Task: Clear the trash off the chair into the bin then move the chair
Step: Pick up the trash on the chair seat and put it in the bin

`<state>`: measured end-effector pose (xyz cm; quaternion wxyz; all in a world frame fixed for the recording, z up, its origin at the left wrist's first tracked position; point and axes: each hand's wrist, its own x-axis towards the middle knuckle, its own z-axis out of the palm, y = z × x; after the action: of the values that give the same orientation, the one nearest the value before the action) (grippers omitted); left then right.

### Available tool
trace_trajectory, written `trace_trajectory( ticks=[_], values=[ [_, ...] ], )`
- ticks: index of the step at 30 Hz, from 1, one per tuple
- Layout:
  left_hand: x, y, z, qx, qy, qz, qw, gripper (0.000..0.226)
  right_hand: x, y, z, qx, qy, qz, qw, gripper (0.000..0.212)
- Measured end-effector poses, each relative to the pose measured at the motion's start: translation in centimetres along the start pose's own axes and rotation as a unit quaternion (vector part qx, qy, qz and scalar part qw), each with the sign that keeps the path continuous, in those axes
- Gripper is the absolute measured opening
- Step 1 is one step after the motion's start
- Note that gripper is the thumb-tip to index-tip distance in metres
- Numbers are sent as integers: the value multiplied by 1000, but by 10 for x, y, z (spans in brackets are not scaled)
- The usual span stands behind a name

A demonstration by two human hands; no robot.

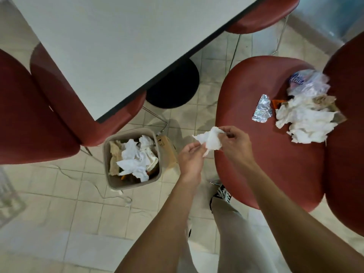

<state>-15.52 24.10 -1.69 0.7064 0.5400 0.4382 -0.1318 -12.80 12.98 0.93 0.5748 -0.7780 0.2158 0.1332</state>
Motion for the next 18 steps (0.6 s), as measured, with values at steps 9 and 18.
trace_trajectory(
  ticks=[9, 18],
  values=[
    [-49, 41, -77, 77, 7, 10, 997, 17, -57, -31, 55, -31, -181, 32, 982, 20],
    [-56, 46, -193, -30, 84, -12, 996, 17, -66, -31, 152, -61, -136, 58, 987, 15]
  ],
)
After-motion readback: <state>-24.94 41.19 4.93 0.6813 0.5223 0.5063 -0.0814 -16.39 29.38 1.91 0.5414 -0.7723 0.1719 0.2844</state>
